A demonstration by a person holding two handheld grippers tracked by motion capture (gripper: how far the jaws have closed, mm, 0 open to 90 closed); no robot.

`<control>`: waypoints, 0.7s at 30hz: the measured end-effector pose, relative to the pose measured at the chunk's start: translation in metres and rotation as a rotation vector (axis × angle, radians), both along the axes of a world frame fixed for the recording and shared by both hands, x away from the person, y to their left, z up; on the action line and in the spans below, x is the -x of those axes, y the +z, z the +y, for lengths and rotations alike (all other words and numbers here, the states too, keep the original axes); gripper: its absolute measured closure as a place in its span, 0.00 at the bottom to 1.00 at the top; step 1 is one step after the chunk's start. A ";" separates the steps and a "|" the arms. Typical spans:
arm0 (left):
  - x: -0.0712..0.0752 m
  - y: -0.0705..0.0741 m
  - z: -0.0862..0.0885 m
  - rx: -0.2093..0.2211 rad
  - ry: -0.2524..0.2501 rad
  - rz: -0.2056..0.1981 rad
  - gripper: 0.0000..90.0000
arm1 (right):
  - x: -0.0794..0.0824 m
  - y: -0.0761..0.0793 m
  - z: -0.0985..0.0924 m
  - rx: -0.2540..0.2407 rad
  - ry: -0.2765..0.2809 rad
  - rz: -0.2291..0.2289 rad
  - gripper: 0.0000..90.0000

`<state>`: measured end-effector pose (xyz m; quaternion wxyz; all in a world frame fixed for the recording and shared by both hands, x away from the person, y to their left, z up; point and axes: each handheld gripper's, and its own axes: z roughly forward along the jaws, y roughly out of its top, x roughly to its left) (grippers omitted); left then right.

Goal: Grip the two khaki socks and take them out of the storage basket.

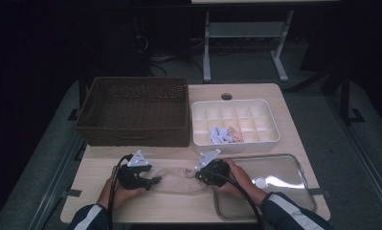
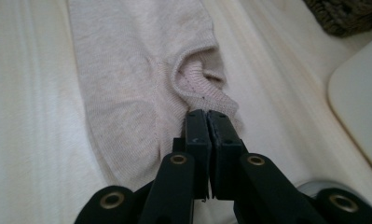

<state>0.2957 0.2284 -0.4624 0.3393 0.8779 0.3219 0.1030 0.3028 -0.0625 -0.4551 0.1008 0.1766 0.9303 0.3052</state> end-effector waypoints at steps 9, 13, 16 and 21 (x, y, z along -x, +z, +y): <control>-0.011 0.004 0.010 0.094 0.043 0.021 0.35 | -0.010 0.000 0.005 0.001 -0.027 -0.016 0.95; -0.007 0.015 0.013 0.168 0.071 -0.009 0.28 | -0.008 0.003 0.002 0.002 -0.029 -0.033 1.00; -0.007 0.013 0.006 0.163 0.055 -0.008 0.27 | -0.007 0.009 0.000 -0.017 -0.015 -0.058 1.00; -0.008 0.005 -0.003 0.119 0.034 0.010 0.26 | -0.001 0.020 0.005 -0.105 -0.010 -0.044 0.97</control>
